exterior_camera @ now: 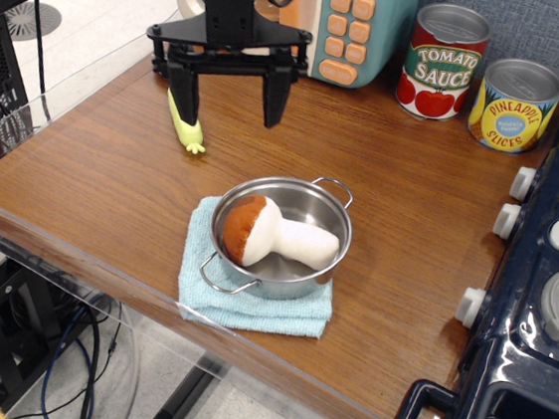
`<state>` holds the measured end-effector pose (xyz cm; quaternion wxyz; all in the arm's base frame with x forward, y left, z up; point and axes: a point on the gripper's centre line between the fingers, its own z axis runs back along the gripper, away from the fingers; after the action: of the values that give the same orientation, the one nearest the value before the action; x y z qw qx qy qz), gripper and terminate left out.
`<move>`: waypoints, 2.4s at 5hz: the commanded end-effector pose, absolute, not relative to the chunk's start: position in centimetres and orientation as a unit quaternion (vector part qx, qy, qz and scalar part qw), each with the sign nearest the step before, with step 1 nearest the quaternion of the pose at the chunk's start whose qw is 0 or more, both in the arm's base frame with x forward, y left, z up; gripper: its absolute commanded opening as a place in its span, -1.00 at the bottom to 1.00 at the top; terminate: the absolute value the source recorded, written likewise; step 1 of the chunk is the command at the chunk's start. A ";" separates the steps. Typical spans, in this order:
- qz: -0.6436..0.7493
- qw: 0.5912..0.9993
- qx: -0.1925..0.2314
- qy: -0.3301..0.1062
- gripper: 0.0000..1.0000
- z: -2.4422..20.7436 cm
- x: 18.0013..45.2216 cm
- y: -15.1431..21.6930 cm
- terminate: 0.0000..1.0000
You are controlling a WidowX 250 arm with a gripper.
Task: Place the mushroom in front of the microwave.
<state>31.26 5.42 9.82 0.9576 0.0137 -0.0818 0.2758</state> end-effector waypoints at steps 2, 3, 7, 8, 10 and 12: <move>0.186 0.980 0.019 -0.066 1.00 7.9 29.0 1.1 -1.00; 0.170 0.983 0.023 -0.057 1.00 6.9 29.0 0.5 -1.00; 0.170 0.983 0.059 -0.031 -1.00 4.0 29.5 0.7 -1.00; 0.177 0.982 0.051 -0.032 -1.00 4.2 29.4 0.9 -1.00; 0.191 0.979 0.032 -0.060 -1.00 6.7 29.5 2.4 -1.00; 0.224 0.971 0.007 -0.086 -1.00 9.9 32.2 4.1 -1.00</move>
<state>32.37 3.54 8.72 0.9726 0.0083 -0.0685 0.2220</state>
